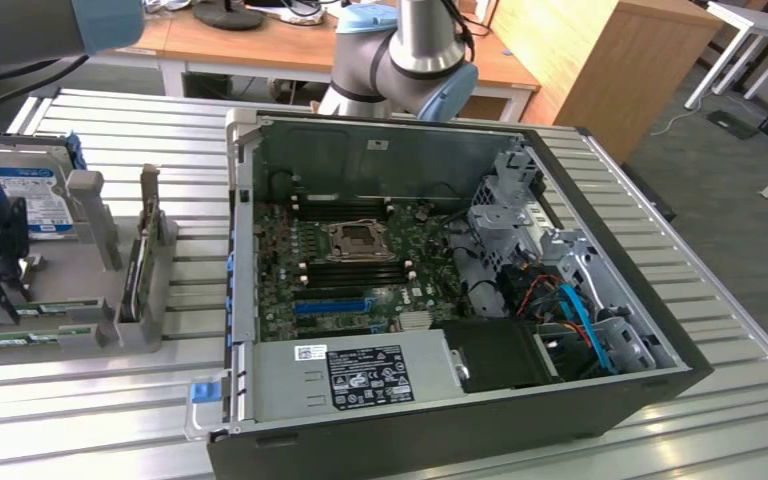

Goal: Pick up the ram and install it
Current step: 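Pick up the ram and move it above insertion slot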

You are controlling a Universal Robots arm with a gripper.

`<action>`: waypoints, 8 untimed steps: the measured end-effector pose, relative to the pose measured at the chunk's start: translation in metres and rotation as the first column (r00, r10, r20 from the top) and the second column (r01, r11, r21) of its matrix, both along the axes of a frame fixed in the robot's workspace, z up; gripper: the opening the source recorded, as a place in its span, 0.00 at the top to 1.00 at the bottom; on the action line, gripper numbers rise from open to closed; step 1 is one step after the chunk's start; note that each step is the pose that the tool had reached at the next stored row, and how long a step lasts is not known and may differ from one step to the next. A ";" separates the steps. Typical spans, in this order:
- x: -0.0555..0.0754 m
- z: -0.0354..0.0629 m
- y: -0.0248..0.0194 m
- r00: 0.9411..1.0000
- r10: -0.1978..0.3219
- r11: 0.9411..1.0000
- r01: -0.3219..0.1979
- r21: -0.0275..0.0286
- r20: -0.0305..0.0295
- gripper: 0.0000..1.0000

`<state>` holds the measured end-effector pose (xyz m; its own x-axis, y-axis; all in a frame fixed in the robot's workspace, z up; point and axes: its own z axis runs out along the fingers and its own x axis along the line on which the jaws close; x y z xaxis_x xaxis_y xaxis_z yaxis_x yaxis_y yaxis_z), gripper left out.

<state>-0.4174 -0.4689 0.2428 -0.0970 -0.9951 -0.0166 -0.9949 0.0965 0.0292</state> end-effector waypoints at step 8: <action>0.000 -0.0052 0.0000 1.000 0.000 1.000 0.000 0.000 0.000 0.70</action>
